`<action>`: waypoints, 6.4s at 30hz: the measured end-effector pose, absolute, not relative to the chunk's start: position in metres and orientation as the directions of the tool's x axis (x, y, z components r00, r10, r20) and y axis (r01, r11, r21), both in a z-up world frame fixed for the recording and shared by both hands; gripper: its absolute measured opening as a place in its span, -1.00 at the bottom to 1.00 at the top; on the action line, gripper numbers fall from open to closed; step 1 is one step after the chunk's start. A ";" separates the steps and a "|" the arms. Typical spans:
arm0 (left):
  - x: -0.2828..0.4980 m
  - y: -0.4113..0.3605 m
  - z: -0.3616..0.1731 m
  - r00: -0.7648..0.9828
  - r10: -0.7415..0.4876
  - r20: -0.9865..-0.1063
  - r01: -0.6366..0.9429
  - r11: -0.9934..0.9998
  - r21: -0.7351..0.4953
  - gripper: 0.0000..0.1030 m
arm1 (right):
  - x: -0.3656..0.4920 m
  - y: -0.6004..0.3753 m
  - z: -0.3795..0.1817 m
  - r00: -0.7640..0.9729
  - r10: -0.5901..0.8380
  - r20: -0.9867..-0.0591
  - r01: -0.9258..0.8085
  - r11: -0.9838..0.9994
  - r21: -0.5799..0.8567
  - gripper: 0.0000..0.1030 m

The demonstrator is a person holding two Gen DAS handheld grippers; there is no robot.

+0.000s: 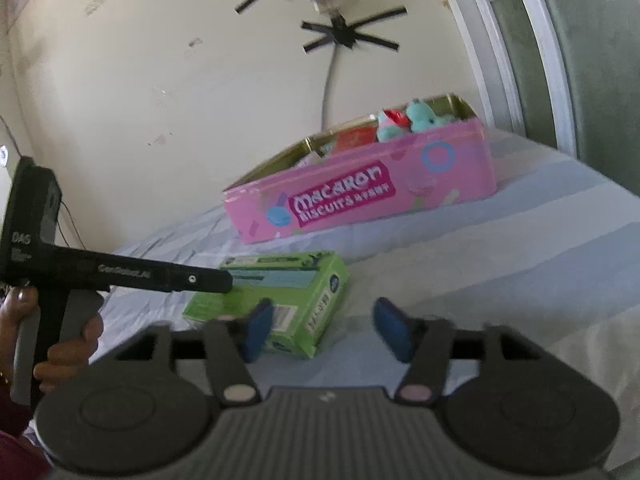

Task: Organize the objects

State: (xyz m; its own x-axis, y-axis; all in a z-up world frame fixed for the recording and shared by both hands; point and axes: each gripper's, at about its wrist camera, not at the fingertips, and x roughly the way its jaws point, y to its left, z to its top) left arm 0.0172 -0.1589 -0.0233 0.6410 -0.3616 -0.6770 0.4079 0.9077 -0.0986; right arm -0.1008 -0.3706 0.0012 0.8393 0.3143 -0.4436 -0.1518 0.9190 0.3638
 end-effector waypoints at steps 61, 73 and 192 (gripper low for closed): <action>0.018 -0.165 -0.046 0.568 -0.515 -0.642 0.462 0.845 -0.270 0.78 | -0.083 -0.327 -0.012 0.827 0.273 -0.491 -0.243 0.962 0.125 0.50; 0.022 -0.174 -0.047 0.514 -0.575 -0.636 0.494 0.805 -0.328 0.44 | -0.074 -0.328 -0.017 0.822 0.264 -0.504 -0.265 0.962 0.071 0.60; 0.094 -0.210 0.033 0.824 -0.266 -0.500 0.312 0.950 0.008 0.48 | 0.011 -0.363 0.041 0.953 0.140 -0.269 -0.069 0.964 0.256 0.77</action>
State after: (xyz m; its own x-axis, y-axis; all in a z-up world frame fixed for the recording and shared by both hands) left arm 0.0942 -0.2096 0.0330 0.8240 -0.2665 -0.5000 0.3121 0.9500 0.0080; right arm 0.0109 -0.3634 0.0411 0.9530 0.1398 -0.2687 -0.0693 0.9643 0.2556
